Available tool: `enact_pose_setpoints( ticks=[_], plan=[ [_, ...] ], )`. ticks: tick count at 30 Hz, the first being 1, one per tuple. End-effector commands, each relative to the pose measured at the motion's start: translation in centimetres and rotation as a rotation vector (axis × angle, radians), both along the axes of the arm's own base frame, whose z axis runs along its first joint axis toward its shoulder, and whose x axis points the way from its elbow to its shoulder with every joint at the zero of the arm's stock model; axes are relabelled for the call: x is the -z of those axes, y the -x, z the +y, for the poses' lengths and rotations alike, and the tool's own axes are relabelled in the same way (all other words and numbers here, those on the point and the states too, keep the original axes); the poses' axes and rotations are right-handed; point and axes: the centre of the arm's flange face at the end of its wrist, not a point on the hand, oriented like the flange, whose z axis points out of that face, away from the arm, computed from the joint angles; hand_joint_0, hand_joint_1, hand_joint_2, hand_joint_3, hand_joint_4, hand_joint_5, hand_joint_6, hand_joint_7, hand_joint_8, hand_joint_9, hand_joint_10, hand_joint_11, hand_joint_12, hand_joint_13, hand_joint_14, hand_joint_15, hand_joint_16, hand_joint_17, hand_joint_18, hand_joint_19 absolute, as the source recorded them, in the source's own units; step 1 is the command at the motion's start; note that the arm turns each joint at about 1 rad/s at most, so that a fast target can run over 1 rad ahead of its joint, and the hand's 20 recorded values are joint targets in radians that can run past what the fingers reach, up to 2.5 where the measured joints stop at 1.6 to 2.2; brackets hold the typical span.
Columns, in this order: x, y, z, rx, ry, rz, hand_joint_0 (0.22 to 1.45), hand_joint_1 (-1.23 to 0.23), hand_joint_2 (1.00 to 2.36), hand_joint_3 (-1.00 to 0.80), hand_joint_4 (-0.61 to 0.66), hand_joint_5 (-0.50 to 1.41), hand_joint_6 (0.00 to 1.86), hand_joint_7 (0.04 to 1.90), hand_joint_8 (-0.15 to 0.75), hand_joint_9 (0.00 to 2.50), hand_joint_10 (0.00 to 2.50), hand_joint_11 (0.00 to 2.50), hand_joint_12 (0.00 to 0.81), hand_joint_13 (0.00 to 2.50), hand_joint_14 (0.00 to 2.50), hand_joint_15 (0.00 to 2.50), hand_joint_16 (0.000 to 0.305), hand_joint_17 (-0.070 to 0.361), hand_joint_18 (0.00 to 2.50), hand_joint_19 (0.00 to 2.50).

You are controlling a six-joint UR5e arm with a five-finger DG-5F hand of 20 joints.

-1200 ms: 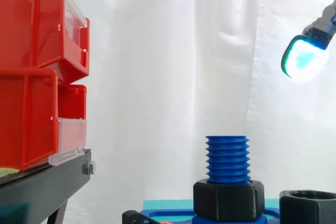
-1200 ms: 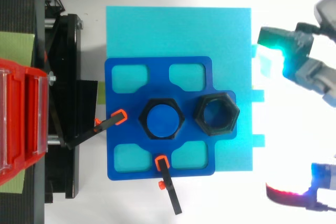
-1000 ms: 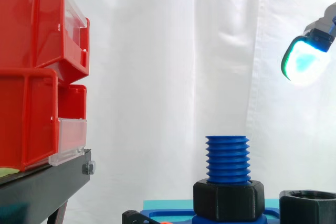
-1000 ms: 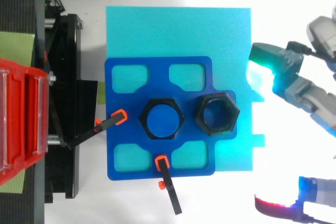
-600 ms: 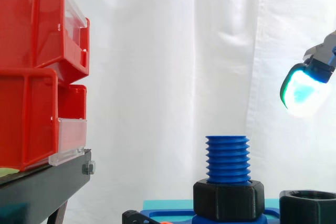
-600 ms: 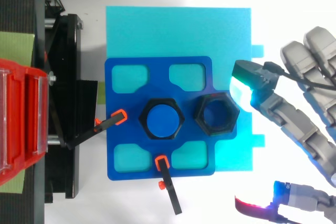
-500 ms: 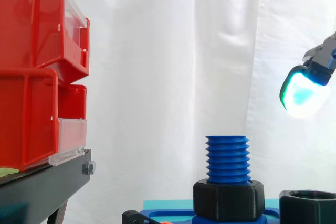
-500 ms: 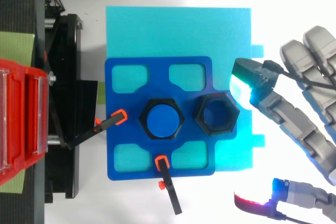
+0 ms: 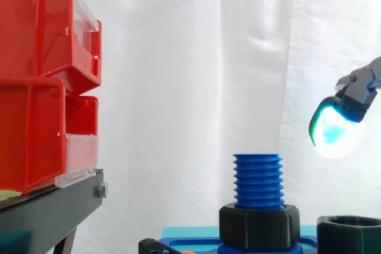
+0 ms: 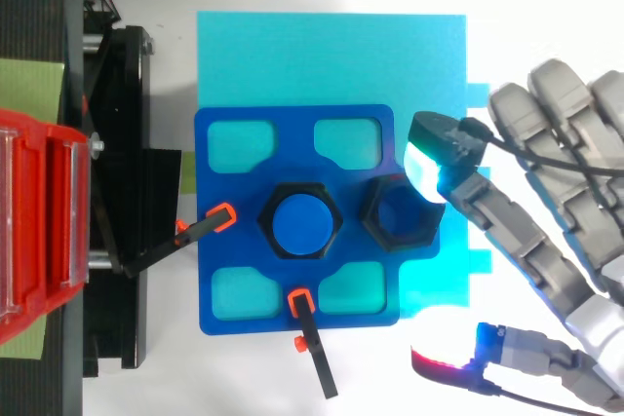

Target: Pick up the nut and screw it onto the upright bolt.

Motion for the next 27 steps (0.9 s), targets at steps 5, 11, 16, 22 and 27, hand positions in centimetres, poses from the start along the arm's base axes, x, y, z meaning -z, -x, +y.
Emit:
enact_pose_setpoints(
  ticks=[5, 11, 16, 22, 27],
  plan=[
    [0.8, -0.5, -0.4, -0.005, -0.001, -0.001, 0.35, -0.50, 1.00, -0.50, 0.21, -0.30, 0.50, 0.66, 0.267, 0.00, 0.00, 0.00, 0.467, 0.00, 0.00, 0.00, 0.069, 0.155, 0.00, 0.00],
    [2.2, -1.0, -0.5, -0.019, 0.009, 0.011, 0.36, -0.49, 1.00, -0.50, 0.21, -0.30, 0.50, 0.66, 0.271, 0.00, 0.00, 0.00, 0.464, 0.00, 0.00, 0.00, 0.068, 0.153, 0.00, 0.00],
    [2.6, -1.2, -0.5, -0.022, -0.005, 0.000, 0.36, -0.49, 1.00, -0.50, 0.21, -0.30, 0.50, 0.67, 0.272, 0.00, 0.00, 0.00, 0.466, 0.00, 0.00, 0.00, 0.068, 0.153, 0.00, 0.00],
    [2.9, -1.3, -1.2, -0.018, -0.017, 0.000, 0.36, -0.48, 1.00, -0.50, 0.22, -0.30, 0.50, 0.68, 0.272, 0.00, 0.00, 0.00, 0.463, 0.00, 0.00, 0.00, 0.068, 0.152, 0.00, 0.00],
    [3.0, -1.2, -2.2, -0.022, -0.011, 0.024, 0.37, -0.47, 1.00, -0.50, 0.22, -0.30, 0.50, 0.69, 0.276, 0.00, 0.00, 0.00, 0.458, 0.00, 0.00, 0.00, 0.067, 0.150, 0.00, 0.00]
  ],
)
